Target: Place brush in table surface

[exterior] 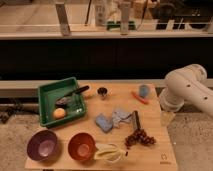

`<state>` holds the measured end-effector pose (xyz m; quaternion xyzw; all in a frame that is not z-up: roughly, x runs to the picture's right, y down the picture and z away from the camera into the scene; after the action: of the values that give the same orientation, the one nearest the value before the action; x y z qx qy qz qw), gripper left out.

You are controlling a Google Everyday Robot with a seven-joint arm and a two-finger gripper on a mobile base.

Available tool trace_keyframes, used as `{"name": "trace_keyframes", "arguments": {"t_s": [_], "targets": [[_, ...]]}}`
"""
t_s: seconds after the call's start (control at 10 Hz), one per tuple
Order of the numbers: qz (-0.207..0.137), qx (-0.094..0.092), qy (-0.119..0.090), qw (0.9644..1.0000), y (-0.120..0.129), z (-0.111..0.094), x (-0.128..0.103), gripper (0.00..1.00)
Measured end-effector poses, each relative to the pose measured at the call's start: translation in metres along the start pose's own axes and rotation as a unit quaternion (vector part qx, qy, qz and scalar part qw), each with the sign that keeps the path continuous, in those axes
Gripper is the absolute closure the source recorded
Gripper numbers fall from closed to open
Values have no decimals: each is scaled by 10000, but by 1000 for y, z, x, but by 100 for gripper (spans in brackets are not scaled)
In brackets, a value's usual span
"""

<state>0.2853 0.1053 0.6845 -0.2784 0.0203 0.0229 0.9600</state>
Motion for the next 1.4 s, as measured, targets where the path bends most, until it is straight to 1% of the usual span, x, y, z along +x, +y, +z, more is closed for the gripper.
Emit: {"name": "trace_keyframes", "arguments": {"t_s": [0.7, 0.8, 1.1, 1.2, 1.4], "targets": [[-22, 15, 1, 10000, 0, 0, -2, 20], [-94, 46, 0, 9999, -2, 0, -9, 20], [-329, 121, -43, 9994, -8, 0, -55, 20], [-380, 141, -41, 9992, -9, 0, -63, 20], [-482, 177, -54, 9987, -13, 1, -66, 20]]}}
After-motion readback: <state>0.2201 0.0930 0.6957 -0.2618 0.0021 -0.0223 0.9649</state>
